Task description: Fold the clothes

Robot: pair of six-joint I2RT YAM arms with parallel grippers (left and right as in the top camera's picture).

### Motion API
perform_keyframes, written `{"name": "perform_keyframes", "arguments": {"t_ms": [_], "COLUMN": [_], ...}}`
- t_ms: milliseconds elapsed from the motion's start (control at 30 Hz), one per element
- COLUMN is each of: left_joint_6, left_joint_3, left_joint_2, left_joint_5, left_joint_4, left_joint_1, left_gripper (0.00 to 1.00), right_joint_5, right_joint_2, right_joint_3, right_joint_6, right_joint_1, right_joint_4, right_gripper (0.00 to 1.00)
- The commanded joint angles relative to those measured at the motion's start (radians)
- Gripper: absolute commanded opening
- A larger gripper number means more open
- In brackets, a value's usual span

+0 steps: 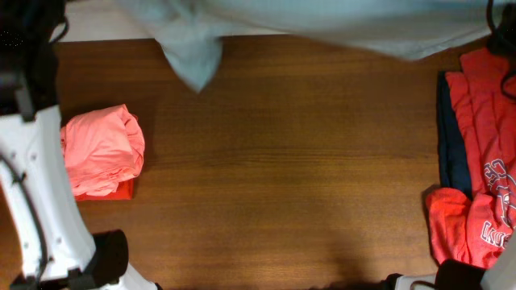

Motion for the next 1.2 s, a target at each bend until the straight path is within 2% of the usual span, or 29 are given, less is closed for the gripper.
{"name": "perform_keyframes", "arguments": {"t_ms": [0,200,333,400,533,667,867,1167], "left_joint_6": [0.016,0.017,0.019,0.074,0.099,0.098,0.098,0.097], "left_joint_3": [-0.013,-0.025,-0.026,-0.057,-0.196,-0.4,-0.625,-0.807], "left_joint_2": [0.043,0.142,0.249,0.298,0.327,0.327,0.327,0.314], "left_joint_5": [0.003,0.003,-0.005,0.034,0.041,-0.059,-0.069,-0.069], "left_joint_4": [-0.186,-0.572,-0.776,-0.784,-0.784,-0.784,-0.773,-0.761], "left_joint_1": [-0.018,-0.061,-0.088,-0.1,-0.121,-0.123,-0.123,-0.123], "left_gripper": [0.0,0.0,0.0,0.0,0.0,0.0,0.0,0.0], "right_joint_5": [0.021,0.12,0.15,0.178,0.186,0.19,0.19,0.211], "right_joint_2": [0.063,0.153,0.192,0.198,0.199,0.199,0.199,0.199], "right_joint_3": [-0.045,-0.174,-0.334,-0.42,-0.547,-0.618,-0.705,-0.789], "right_joint_6": [-0.064,-0.122,-0.122,-0.122,-0.119,-0.119,-0.111,-0.087], "right_joint_1": [0.005,0.005,0.003,0.003,0.003,0.003,0.003,0.003], "right_joint_4": [-0.143,-0.345,-0.357,-0.352,-0.337,-0.346,-0.338,-0.314], "right_gripper": [0.04,0.04,0.04,0.04,0.04,0.04,0.04,0.04]}}
